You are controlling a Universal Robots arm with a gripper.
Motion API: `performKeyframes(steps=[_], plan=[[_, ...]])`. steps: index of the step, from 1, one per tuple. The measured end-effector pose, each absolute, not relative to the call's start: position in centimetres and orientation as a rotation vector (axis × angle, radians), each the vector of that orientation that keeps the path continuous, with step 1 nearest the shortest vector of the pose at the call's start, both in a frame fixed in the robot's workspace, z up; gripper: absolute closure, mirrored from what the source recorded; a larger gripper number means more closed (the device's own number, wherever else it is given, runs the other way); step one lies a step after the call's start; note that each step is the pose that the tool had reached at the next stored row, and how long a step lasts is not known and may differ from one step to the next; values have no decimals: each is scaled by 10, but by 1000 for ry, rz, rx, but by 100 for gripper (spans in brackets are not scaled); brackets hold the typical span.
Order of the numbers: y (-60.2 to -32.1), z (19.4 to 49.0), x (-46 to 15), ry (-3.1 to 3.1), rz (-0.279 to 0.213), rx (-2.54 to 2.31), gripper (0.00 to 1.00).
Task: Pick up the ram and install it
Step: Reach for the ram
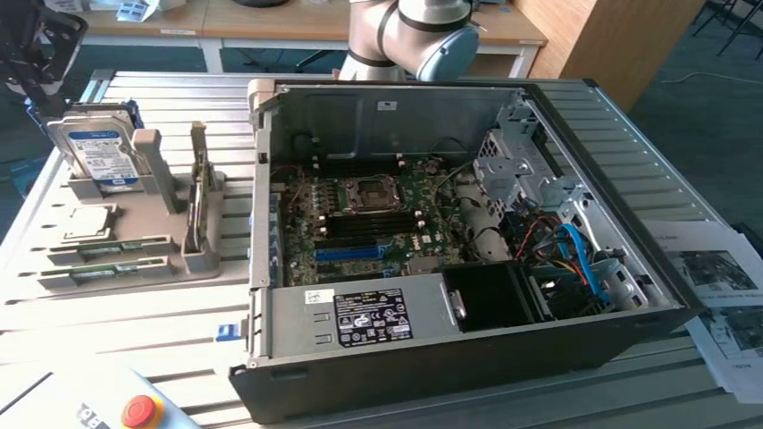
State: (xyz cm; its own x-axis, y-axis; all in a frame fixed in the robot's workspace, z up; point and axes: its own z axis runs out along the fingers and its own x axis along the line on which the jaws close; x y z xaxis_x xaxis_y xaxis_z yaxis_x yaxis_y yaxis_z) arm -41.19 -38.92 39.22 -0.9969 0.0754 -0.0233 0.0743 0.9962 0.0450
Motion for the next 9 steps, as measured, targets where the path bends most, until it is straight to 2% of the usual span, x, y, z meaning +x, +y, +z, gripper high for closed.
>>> performKeyframes(steps=[9], plan=[[-382,392,-412,3114,69,117,90]])
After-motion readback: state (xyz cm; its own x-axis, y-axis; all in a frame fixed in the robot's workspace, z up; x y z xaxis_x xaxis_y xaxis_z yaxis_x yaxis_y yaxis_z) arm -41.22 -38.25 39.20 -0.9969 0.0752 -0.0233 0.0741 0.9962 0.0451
